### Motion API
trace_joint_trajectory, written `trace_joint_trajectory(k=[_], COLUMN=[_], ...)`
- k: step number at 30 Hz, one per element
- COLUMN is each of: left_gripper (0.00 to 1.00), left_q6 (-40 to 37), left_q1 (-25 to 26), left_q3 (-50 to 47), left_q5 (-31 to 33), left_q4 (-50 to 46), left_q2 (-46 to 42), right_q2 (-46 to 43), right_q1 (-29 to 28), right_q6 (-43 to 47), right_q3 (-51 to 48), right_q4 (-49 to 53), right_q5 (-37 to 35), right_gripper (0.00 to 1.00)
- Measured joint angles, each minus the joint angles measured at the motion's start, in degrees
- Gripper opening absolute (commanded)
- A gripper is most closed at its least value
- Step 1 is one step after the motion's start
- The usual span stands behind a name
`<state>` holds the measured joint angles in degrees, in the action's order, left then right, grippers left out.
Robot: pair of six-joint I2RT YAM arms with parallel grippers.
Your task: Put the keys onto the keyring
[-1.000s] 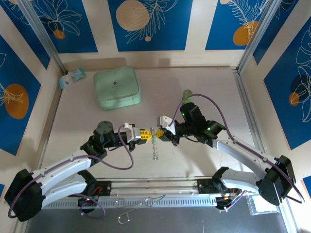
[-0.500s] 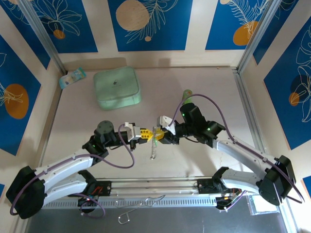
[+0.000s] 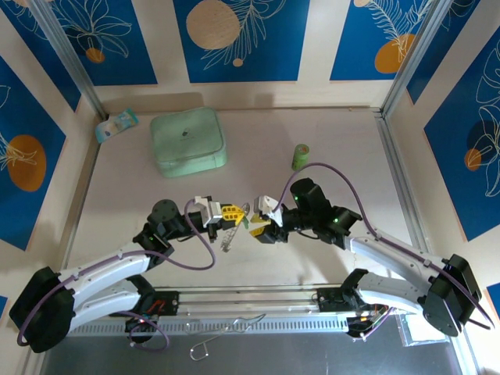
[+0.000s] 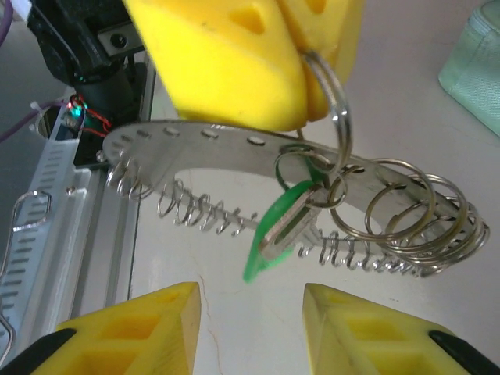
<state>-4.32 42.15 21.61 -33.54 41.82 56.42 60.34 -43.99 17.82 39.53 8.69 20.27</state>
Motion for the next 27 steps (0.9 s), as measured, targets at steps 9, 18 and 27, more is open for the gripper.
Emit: trace_joint_trajectory(k=[9, 18, 27], left_gripper=[0.00, 0.00, 0.00], left_q6=[0.26, 0.59, -0.66], left_q1=[0.00, 0.00, 0.00], left_q3=[0.00, 0.00, 0.02], left_q5=[0.20, 0.20, 0.15], left_q4=[1.07, 0.68, -0.92], left_q2=[0.02, 0.00, -0.87], right_q2=[1.51, 1.38, 1.33], right_q1=[-0.70, -1.07, -1.46], right_q6=[-2.12, -1.68, 0.17], right_q3=[-0.61, 0.22, 4.66], right_q4=[-6.62, -4.70, 1.05], right_q5=[-1.70, -4.24, -6.84], right_gripper=[0.31, 0.08, 0.00])
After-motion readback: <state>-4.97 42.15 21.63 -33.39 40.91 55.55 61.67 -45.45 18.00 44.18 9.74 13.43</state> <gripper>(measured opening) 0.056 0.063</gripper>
